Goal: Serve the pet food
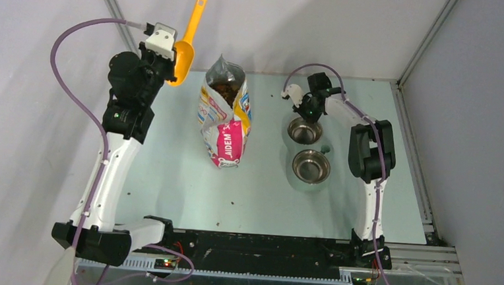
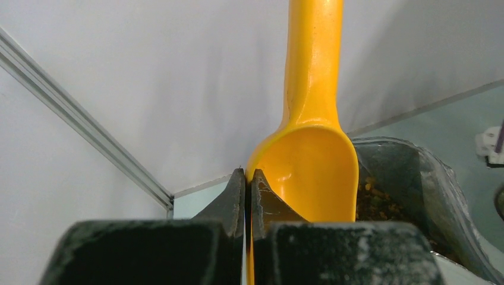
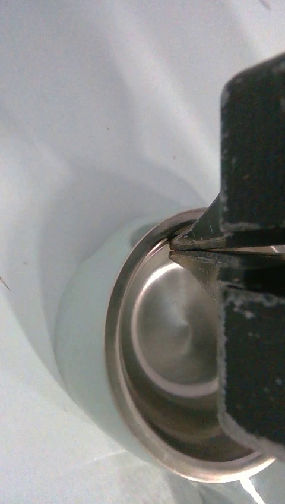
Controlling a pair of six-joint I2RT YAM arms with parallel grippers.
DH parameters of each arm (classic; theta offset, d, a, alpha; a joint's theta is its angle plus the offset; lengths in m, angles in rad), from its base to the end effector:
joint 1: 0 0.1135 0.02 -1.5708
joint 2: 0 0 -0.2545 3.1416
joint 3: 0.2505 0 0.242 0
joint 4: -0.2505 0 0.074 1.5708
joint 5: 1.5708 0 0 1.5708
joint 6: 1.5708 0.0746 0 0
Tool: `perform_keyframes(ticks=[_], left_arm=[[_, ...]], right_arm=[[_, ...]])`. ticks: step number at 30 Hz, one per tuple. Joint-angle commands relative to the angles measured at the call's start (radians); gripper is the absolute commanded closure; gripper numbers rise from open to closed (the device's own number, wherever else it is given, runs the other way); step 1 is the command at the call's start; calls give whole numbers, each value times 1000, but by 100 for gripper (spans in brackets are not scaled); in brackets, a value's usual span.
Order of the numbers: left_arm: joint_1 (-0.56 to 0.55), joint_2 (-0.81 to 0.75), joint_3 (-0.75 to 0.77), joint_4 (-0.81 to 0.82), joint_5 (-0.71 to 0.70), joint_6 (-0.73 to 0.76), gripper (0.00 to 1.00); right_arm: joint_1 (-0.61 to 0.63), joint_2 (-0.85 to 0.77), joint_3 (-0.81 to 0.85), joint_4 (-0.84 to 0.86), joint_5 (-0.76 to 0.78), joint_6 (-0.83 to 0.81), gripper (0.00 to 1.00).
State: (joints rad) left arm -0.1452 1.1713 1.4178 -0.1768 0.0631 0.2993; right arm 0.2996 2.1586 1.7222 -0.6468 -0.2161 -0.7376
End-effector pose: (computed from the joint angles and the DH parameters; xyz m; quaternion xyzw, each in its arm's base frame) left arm 0.2782 -0.0454 0.4737 0.1728 0.6598 0.0348 0.7304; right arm 0.4422 0.1533 0.1508 -0.5008 0.8250 0.0500 0.2570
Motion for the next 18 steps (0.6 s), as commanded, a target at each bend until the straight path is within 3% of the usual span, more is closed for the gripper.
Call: perform_keyframes(ticks=[1, 6, 11, 13, 18], left_arm=[[7, 11, 53, 14, 37, -47, 100], [6, 24, 71, -1, 79, -50, 100], [-28, 16, 77, -30, 158, 13, 100], [-50, 13, 75, -45, 180, 46, 100], [-125, 19, 67, -71, 240, 116, 100]], right_arm=[[10, 68, 104, 83, 48, 28, 100], [18, 66, 129, 77, 40, 47, 100], [1, -116, 114, -7, -116, 140, 98], [-15, -212, 128, -64, -237, 215, 85], [-25, -415, 149, -21, -441, 531, 36]])
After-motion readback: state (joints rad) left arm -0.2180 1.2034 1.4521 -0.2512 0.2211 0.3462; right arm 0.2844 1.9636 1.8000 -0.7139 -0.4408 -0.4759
